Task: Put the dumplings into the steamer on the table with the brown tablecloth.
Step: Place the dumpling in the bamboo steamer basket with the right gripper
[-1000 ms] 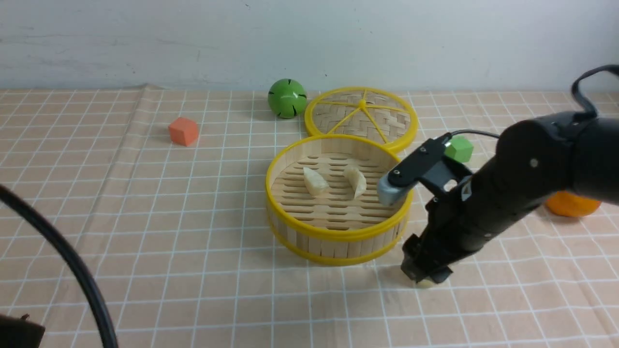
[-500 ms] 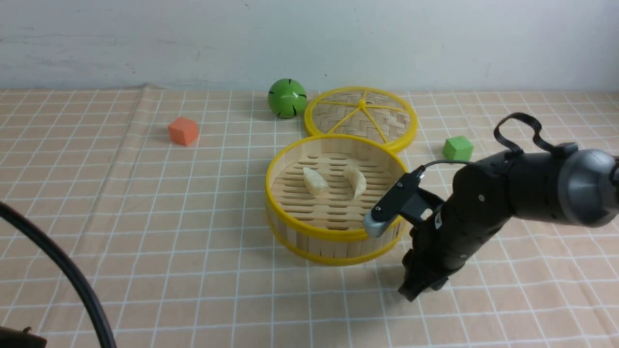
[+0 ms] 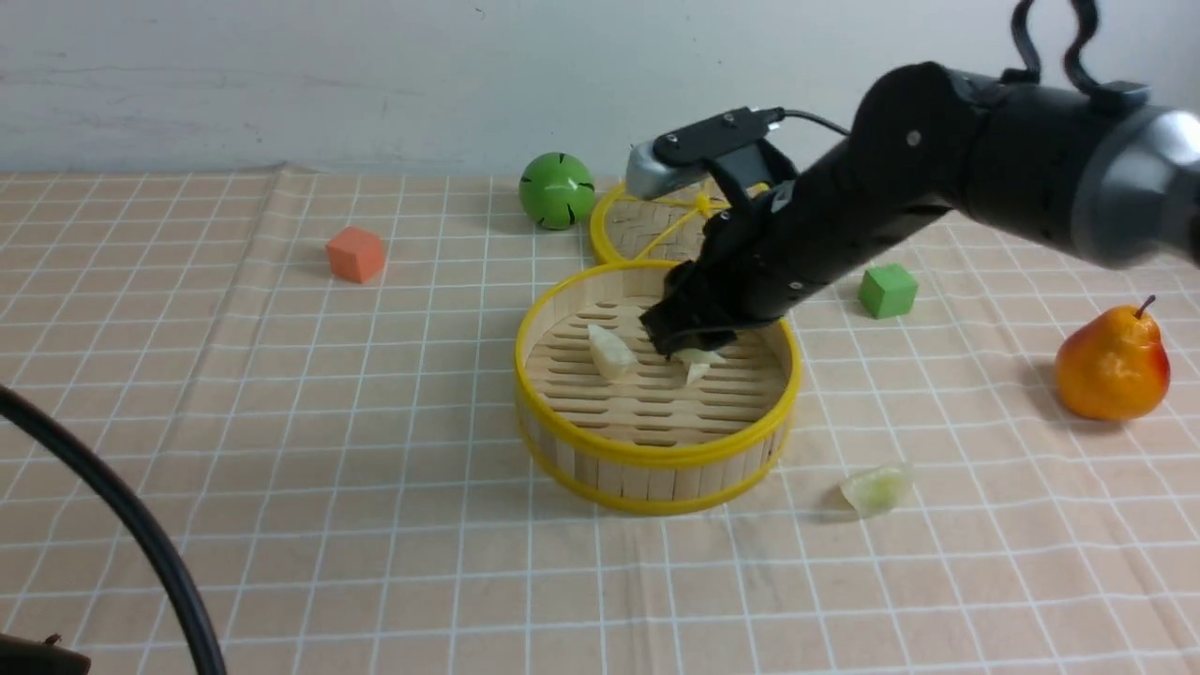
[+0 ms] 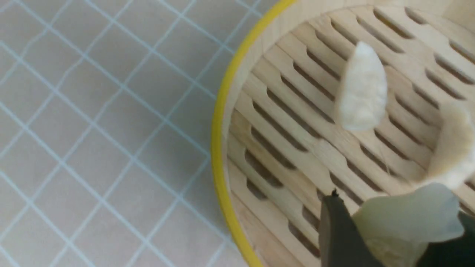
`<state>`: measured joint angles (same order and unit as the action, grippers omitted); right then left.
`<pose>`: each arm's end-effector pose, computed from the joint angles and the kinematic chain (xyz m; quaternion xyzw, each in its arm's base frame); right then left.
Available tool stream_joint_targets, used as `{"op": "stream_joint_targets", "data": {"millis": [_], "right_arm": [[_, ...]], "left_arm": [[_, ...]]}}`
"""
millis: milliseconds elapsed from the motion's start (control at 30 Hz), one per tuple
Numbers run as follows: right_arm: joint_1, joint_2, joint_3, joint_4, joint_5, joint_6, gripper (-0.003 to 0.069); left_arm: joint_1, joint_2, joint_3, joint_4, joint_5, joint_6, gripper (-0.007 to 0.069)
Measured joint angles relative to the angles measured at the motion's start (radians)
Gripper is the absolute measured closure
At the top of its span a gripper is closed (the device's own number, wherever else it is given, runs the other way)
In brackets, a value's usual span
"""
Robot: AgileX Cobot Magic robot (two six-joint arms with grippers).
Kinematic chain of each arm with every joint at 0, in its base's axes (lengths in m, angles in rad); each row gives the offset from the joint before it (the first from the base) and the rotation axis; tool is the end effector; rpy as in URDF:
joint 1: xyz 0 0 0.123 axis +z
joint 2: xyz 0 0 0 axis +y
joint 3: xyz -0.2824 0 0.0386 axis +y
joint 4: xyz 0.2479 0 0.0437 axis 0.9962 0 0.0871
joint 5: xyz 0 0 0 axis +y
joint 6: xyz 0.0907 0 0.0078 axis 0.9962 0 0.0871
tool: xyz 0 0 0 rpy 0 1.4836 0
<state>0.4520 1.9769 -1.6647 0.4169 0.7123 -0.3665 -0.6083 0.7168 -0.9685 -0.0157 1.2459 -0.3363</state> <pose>0.3954 0.2188 0.2642 -0.2720 0.8954 0.1902 0.2969 0.0794 -0.0569 0.3699 0.1282 0.9367 -0.1552 0.2866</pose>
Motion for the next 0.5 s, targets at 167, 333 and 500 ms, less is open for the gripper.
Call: {"op": "stream_joint_targets", "data": {"millis": [167,333,500], "right_arm": [[0.028,0.154,-0.100,-0.004,0.034,0.000,0.0410],[0.047,0.236,-0.137,-0.055,0.037,0.019,0.0367],[0.048,0.239,-0.150,-0.078,0.051,0.051,0.0213]], "left_arm": [[0.000,0.000,0.000,-0.001,0.000,-0.002,0.0638],[0.000,0.000,0.000,-0.004,0.000,-0.003,0.0638],[0.000,0.000,0.000,-0.005,0.000,-0.003,0.0638]]}}
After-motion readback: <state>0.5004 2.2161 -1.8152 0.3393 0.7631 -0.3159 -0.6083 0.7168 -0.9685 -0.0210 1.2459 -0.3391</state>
